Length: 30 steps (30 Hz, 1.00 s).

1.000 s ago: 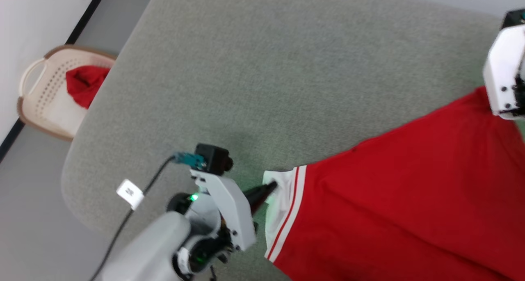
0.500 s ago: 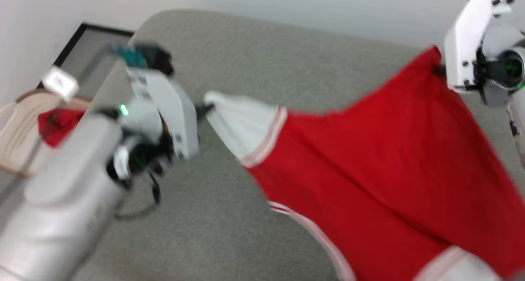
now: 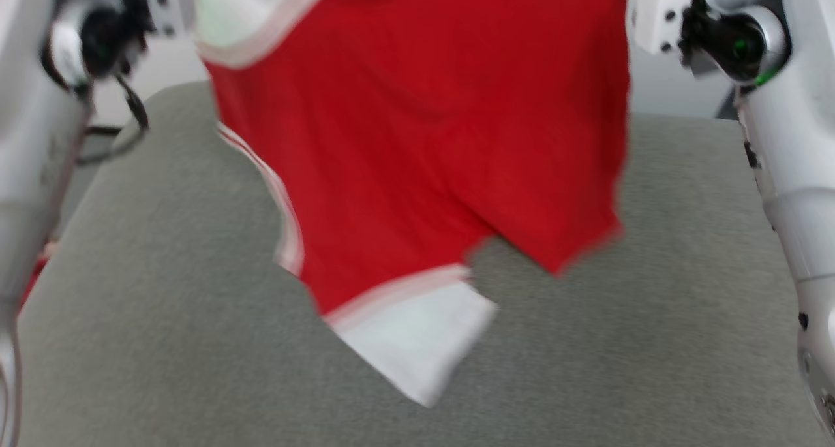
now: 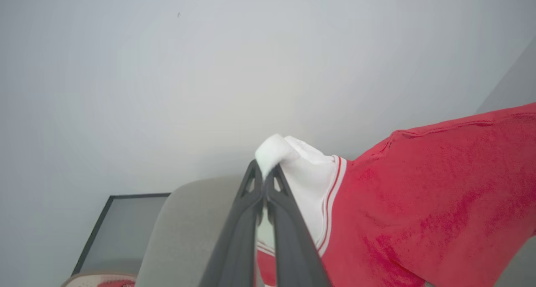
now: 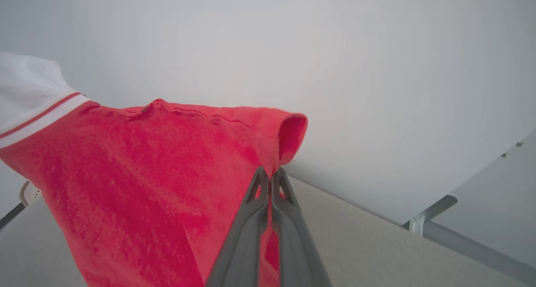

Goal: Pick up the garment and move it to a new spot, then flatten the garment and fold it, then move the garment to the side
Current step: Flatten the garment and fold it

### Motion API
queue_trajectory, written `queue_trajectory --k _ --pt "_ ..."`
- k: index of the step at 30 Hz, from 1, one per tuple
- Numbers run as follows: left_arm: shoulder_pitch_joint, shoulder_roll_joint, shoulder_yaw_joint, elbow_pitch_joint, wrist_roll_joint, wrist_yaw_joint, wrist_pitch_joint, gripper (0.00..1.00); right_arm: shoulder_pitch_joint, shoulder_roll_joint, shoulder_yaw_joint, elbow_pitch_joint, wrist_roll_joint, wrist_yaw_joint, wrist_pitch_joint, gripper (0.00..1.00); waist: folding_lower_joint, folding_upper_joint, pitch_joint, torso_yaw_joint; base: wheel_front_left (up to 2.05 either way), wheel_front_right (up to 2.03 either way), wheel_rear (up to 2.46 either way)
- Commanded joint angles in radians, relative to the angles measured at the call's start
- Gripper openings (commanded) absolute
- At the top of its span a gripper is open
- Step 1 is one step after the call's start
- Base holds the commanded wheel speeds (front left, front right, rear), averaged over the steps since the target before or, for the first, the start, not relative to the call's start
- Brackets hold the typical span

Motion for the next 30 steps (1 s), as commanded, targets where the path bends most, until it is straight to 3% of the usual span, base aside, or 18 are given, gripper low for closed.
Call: queue_trajectory --k 1,10,20,30 --pt "-0.043 -0.020 0.001 0.040 0.020 -0.005 -0.041 0.00 -0.025 0.008 0.003 0.007 -0.024 -0.001 -0.055 0.00 0.0000 0.0000 -0.033 -0.071 0.00 0.00 0.00" --pt "-0.222 -0.114 0.034 0.286 0.069 -0.007 -0.296 0.00 -0.123 0.067 0.040 0.130 -0.139 -0.001 -0.325 0.00 0.0000 0.0000 -0.028 -0.153 0.00 0.00 0.00" --pt "-0.357 -0.163 0.049 0.436 0.087 -0.046 -0.457 0.00 -0.224 0.093 0.020 0.258 -0.160 -0.001 -0.473 0.00 0.0000 0.0000 0.042 -0.196 0.00 0.00 0.00" --pt "-0.494 -0.155 0.038 0.524 0.115 -0.124 -0.592 0.00 -0.345 0.093 0.019 0.322 -0.128 -0.001 -0.629 0.00 0.0000 0.0000 0.269 -0.233 0.00 0.00 0.00"
